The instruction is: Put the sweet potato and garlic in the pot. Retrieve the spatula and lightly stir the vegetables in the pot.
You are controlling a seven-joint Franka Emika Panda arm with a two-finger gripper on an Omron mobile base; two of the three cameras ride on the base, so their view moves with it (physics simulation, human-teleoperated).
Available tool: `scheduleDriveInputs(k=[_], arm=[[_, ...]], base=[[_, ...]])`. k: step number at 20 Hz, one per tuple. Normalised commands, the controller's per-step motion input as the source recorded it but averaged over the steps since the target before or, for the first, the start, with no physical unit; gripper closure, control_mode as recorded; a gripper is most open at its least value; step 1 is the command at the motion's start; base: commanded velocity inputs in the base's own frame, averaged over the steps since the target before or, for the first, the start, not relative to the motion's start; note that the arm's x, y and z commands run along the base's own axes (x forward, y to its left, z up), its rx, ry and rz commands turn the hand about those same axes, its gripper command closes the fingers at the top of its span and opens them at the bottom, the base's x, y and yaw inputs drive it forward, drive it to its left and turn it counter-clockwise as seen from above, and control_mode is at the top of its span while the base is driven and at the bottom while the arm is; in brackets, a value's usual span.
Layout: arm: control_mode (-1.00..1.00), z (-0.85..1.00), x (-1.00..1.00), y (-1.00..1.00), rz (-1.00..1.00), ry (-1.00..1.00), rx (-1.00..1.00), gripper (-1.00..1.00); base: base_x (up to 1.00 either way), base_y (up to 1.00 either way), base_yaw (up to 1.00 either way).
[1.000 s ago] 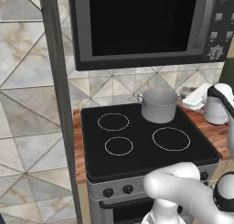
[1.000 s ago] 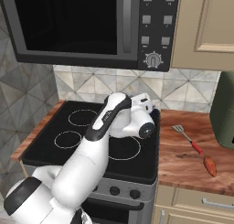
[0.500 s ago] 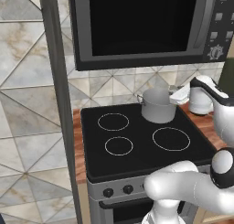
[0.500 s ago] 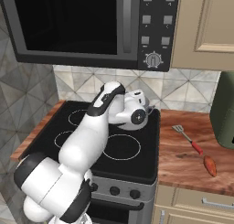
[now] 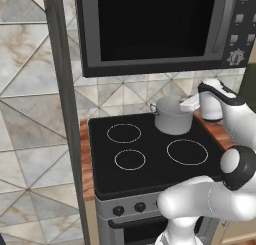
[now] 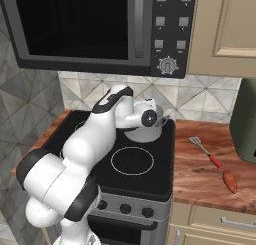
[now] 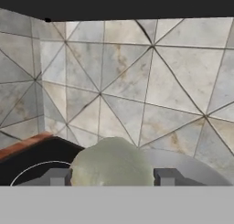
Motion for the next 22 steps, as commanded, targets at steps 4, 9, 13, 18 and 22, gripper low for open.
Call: scheduleDriveInputs(k=[4,9,13,18,22], arm=[[-1.0,-0.12,0.24,0.07,0.0,0.12,0.02,1.0],[-1.0,-0.22,0.2,0.06,0.01,0.08,0.0,1.0],[-1.0,-0.17,0.14,0.01,0.02,0.01,0.0,1.0],[-1.0,-0.18,0.16,0.0,0.03,0.0,0.0,1.0],[-1.0,-0.16,0.21,0.0,0.02,0.0,0.0,1.0]], base=[[0.0,0.0,0.0],[0.0,0.0,0.0],[0.0,0.0,0.0],[0.0,0.0,0.0],[0.0,0.0,0.0]])
